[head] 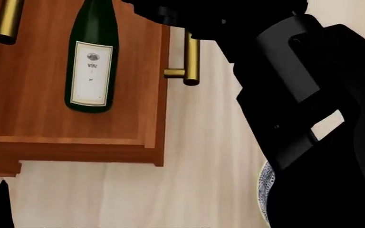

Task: Put the wine bottle in the bottom drawer of the cabinet.

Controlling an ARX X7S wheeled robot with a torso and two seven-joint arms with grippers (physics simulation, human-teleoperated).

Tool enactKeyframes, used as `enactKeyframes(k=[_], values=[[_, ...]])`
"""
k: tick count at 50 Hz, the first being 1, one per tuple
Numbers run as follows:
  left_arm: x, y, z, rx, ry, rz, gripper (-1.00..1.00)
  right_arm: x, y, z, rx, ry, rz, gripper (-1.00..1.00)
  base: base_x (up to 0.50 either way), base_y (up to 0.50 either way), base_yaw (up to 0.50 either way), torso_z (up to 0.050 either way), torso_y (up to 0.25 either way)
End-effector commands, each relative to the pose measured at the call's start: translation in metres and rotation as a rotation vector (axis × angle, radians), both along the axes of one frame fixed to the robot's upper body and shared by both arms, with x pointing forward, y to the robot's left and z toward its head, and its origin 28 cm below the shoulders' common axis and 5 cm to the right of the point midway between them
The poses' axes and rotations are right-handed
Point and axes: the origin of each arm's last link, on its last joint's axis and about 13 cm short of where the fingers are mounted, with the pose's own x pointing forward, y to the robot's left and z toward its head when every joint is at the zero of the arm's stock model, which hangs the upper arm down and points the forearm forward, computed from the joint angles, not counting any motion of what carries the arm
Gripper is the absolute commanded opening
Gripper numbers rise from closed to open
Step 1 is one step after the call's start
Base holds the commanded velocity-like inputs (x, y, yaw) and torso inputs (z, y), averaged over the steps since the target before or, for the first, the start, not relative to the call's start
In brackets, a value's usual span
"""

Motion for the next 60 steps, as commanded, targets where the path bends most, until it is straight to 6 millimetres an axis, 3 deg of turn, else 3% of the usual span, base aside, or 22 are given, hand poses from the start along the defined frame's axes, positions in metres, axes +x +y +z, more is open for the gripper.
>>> enactKeyframes(k=[1, 38, 39, 60], values=[[0.0003, 0.0002, -0.0004, -0.001, 0.004, 0.005, 1.00, -0.0004, 0.0016, -0.0692, -0.302, 0.252, 0.011, -1.00, 0.00, 0.00, 0.00, 0.000, -0.125], [0.0012, 0.0008, -0.0025, -0.018, 0.002, 0.001, 1.00, -0.0004, 0.0016, -0.0692, -0.302, 0.252, 0.011, -1.00, 0.00, 0.00, 0.00, 0.000, -0.026], [0.0011, 0.0007, -0.0024, -0.018, 0.002, 0.001, 1.00, -0.0004, 0.0016, -0.0692, -0.302, 0.252, 0.011, 1.00, 0.00, 0.00, 0.00, 0.000, -0.012], [0.0005, 0.0015, -0.0016, -0.018, -0.003, 0.007, 1.00, -0.0004, 0.0016, -0.0692, -0.302, 0.252, 0.011, 1.00, 0.00, 0.00, 0.00, 0.000, -0.014]])
